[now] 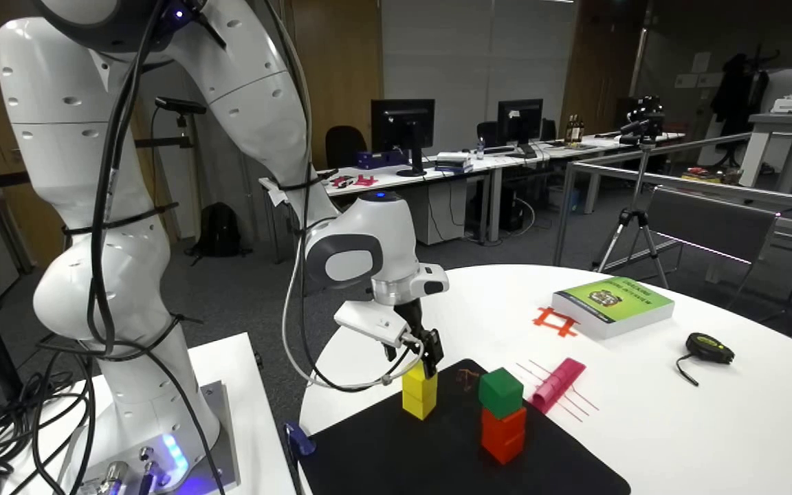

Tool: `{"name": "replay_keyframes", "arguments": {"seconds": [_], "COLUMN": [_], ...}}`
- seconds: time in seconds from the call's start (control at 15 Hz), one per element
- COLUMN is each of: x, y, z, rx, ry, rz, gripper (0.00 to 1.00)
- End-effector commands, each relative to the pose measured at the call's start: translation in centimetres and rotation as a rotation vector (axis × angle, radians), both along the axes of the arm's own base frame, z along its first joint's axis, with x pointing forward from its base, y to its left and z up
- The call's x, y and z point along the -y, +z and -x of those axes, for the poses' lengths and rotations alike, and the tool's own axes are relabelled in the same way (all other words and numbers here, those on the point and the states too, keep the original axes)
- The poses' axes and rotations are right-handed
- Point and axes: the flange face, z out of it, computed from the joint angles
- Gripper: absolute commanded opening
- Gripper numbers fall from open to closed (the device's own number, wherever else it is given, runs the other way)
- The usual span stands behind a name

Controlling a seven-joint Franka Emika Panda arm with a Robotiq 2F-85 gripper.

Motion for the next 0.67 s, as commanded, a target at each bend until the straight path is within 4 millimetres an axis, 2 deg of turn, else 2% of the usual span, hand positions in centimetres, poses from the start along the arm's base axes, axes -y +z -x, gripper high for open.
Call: {"name": "replay_keyframes", "arguments": {"seconds": [0.0, 0.6], "x": [-1.0, 0.0], "y": [-0.1, -0.6], "z": [-1.6, -4.1], "rx": [0.037, 0.048], "ry": [-0.066, -0.156], "rz": [-0.025, -0.005], "gripper": [1.0, 1.0]}}
